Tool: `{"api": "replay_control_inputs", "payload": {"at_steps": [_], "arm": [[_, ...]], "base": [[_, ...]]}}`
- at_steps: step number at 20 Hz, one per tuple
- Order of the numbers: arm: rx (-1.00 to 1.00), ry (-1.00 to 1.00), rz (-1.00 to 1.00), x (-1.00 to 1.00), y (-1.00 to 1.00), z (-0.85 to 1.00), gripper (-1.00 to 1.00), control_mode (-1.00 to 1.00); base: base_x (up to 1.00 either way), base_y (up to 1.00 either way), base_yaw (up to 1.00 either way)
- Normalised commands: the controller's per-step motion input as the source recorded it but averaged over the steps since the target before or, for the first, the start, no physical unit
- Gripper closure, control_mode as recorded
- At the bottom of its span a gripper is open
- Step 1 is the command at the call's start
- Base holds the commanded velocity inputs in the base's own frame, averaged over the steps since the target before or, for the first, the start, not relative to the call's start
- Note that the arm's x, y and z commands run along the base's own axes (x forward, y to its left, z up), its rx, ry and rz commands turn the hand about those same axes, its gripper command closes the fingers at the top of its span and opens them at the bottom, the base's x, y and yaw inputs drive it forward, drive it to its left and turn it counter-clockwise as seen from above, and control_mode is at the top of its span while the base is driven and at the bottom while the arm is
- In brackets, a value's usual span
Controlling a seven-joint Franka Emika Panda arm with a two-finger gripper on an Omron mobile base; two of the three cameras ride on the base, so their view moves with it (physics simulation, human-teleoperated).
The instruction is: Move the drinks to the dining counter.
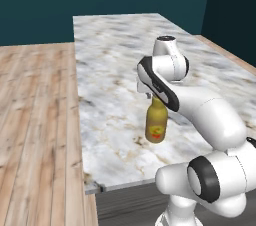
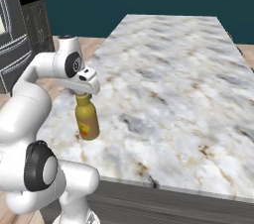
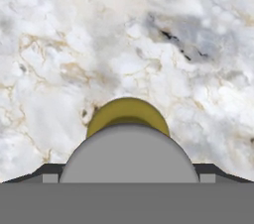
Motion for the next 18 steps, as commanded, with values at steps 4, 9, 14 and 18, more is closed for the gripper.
{"api": "replay_control_inputs", "payload": {"at_steps": [4,9,14,18], "arm": [[0.0,0.0,0.0,0.11,0.0,-0.21,1.0,-1.0],[0.0,0.0,0.0,0.07,0.0,-0.21,1.0,-1.0],[0.0,0.0,0.0,0.06,-0.01,-0.29,1.0,-1.0],[0.0,0.0,0.0,0.01,-0.05,-0.35,1.0,-1.0]], "base": [[0.0,0.0,0.0],[0.0,0.0,0.0],[0.0,0.0,0.0],[0.0,0.0,0.0]]}}
